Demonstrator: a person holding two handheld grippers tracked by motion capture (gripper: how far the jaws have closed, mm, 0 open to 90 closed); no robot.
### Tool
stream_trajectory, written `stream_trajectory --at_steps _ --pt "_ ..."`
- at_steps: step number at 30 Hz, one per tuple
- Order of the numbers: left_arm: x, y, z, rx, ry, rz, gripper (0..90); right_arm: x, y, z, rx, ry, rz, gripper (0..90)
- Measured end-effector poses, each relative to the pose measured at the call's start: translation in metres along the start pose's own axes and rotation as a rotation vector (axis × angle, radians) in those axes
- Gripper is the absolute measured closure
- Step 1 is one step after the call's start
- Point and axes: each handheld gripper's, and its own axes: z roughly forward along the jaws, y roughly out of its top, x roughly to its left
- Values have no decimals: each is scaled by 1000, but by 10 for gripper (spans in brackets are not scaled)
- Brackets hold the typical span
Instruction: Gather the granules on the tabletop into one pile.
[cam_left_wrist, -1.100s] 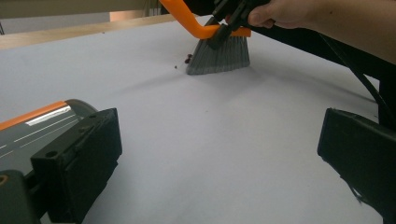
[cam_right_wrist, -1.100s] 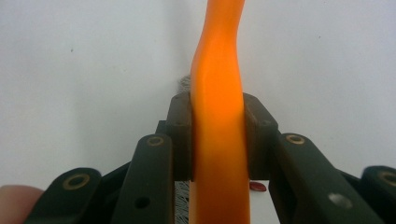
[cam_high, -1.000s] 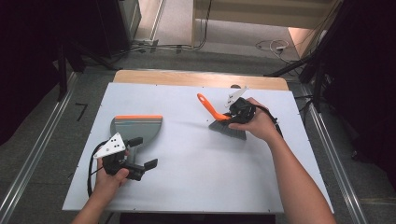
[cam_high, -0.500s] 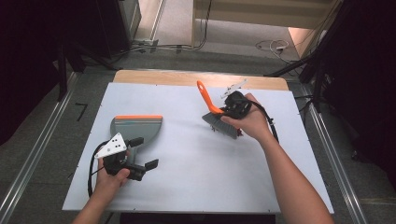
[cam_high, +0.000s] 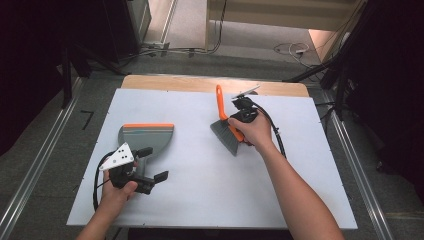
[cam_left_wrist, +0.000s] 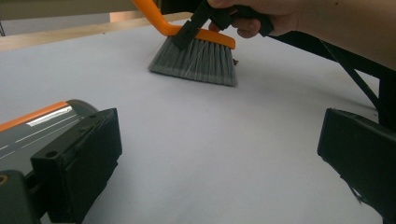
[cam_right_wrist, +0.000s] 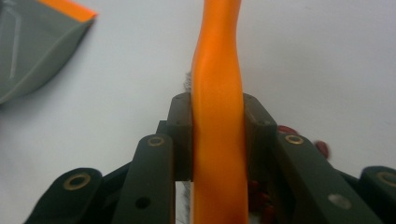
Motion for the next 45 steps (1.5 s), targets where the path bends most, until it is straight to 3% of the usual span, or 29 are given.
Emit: stream_trajectory --at_steps 1,8,19,24,31,37,40,45 --pt "0 0 0 1 1 0 4 -7 -2 -1 -12 24 27 680" --pt "-1 0 2 3 -1 2 4 -25 -10 -11 -13 -4 97 677" --pt "-1 0 2 1 -1 0 4 -37 -19 -20 -21 -12 162 677" --pt "-1 0 2 0 -1 1 4 -37 -21 -24 -30 -15 149 678" --pt "0 0 2 -5 1 -2 4 -29 -25 -38 -97 57 85 682" --pt "0 0 2 -3 3 -2 4 -20 -31 -62 -190 47 6 682" --pt "0 0 1 -5 4 -3 4 -20 -39 -72 -224 66 -7 682" --pt "0 0 2 -6 3 -5 4 -22 -55 -85 -252 49 -22 682"
